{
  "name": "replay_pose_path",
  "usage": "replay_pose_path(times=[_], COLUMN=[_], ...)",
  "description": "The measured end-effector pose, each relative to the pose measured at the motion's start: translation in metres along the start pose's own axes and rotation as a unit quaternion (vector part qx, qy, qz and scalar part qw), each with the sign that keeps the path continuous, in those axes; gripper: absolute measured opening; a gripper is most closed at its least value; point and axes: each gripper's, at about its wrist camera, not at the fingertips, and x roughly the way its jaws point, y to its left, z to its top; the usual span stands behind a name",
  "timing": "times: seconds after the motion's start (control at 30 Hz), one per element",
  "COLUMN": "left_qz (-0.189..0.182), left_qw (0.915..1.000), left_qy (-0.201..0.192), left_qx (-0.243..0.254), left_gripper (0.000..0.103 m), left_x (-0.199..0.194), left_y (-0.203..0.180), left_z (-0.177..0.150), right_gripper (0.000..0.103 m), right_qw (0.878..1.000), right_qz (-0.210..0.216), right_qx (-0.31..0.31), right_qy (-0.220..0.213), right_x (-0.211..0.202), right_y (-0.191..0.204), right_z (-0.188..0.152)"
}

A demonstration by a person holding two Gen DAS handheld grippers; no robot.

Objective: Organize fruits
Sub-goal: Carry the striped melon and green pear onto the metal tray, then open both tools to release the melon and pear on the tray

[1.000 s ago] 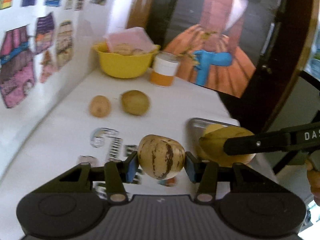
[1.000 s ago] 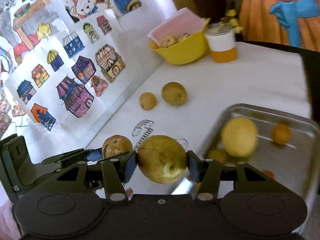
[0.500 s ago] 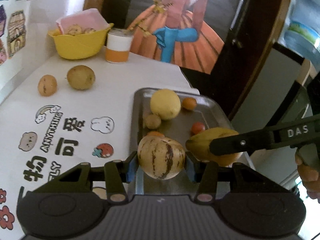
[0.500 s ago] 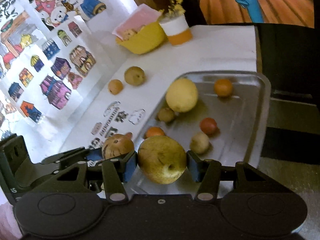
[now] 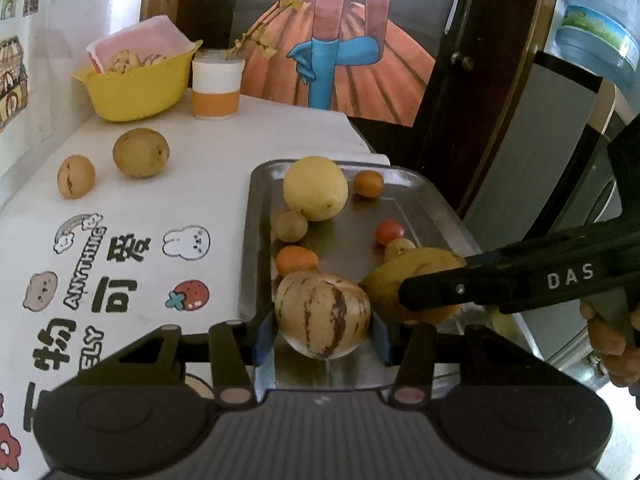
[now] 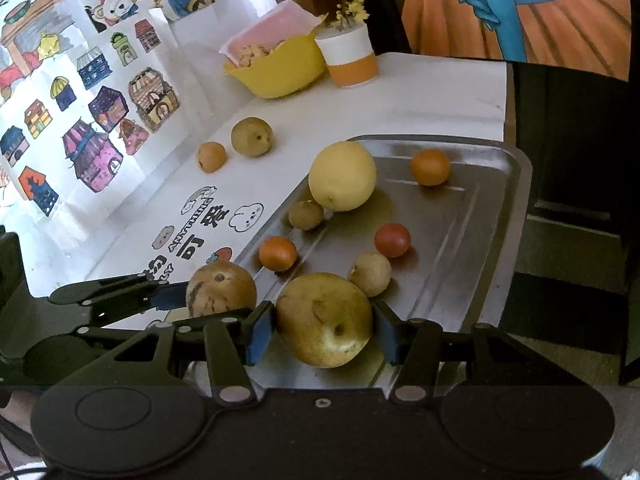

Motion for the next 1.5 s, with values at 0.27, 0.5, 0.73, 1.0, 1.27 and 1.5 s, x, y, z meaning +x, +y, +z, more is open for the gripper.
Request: replay_pose_path(times=[0.27,0.5,0.73,1.0,1.27,1.5], left_qz=[-0.002,0.001,0.005,0.019,0.034,0.031], left_qw=[0.9999,0.9999,1.0,0.9995,0.9986,0.9988], left_qy=[0.012,0.013,-0.004,-0.024,-0.037,-0.036], left_qx=[-0.008,-0.002,0.008,0.001,-0.015,-0.01], left_gripper=[0.053,0.054,0.062,0.082,0.098,0.102], left_x=[0.004,0.003,-0.006,-0.028,-0.058,-0.088], left_y=[0.002,0.0,-0.004,0.002,0.013,0.022], left_z=[-0.005,-0.005,-0.004,-0.007,-0.017,-0.042], right_gripper=[0.055,0.055,0.057,0.071,0.09,0.1], right_qw=[1.0,1.0,1.0,0.998,0.993,0.991], right_qz=[-0.002,-0.006,-0.007,-0.022,-0.045,-0.04], right_qx=[-0.011,-0.015,-0.023,-0.051,-0.105,-0.125], right_qy=[-0.003,-0.005,-0.002,-0.016,-0.028,0.008], right_x=[-0.003,-0.003,-0.005,-0.02,-0.042,-0.053], right_y=[0.002,0.003,0.006,0.019,0.048,0.072], right_z=[-0.004,-0.005,-0.007,-0.012,-0.024,-0.046])
